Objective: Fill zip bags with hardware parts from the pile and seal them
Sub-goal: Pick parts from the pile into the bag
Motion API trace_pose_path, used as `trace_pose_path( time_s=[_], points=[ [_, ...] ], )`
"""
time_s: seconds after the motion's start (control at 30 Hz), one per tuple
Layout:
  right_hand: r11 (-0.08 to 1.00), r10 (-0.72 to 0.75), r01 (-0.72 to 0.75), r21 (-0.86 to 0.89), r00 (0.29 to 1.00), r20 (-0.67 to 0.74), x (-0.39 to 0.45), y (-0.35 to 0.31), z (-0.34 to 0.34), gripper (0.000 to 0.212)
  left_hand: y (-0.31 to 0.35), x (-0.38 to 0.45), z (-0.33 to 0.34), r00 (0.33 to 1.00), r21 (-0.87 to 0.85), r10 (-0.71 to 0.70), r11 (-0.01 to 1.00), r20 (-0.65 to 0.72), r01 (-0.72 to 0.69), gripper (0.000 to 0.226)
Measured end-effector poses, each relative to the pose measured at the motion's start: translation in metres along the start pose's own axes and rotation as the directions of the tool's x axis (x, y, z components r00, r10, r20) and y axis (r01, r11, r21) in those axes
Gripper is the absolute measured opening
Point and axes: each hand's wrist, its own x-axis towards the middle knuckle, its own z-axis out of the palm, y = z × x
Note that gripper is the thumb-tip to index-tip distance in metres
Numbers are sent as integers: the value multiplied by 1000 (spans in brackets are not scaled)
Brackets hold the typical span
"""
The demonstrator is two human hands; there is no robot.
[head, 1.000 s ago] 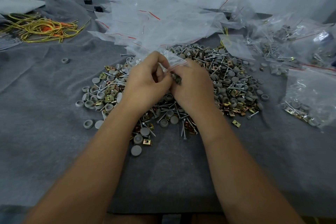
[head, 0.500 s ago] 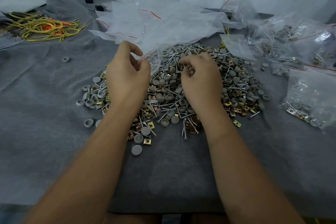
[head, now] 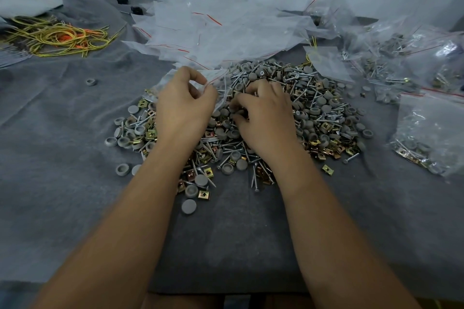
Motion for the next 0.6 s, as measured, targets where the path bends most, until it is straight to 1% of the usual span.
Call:
trace_pose_path(
  time_s=[0.1, 0.2, 0.27, 0.37, 0.43, 0.53, 0.6],
  points=[
    [999, -2, 3, 33, 999, -40, 0, 0, -1, 13, 1, 0, 0, 1000, -4, -5, 1000, 8, 5, 5],
    [996, 25, -18, 92, 997, -76, 1, -1, -5, 16, 0, 0, 0, 1000, -15, -10, 1000, 8, 10, 6],
    [990, 48, -31, 137, 992, -117, 2, -2, -7, 13, 0, 0, 0, 1000, -19, -12, 1000, 5, 12, 7],
    [954, 108, -26, 298, 958, -265, 1, -5, -12, 8, 1, 0, 0, 1000, -22, -18, 1000, 11, 18, 6],
    [922, 127, 7, 387, 939, -321, 1, -7, -15, 8, 3, 0, 1, 999, -45, -8, 999, 38, 10, 8],
    [887, 98, 61, 458, 944, -316, 1, -9, -13, 8, 7, -2, 1, 993, -113, 42, 993, 113, -29, 12],
    [879, 87, 61, 473, 954, -286, 0, -9, -10, 8, 9, -4, 1, 985, -157, 79, 986, 156, -55, 13]
  ],
)
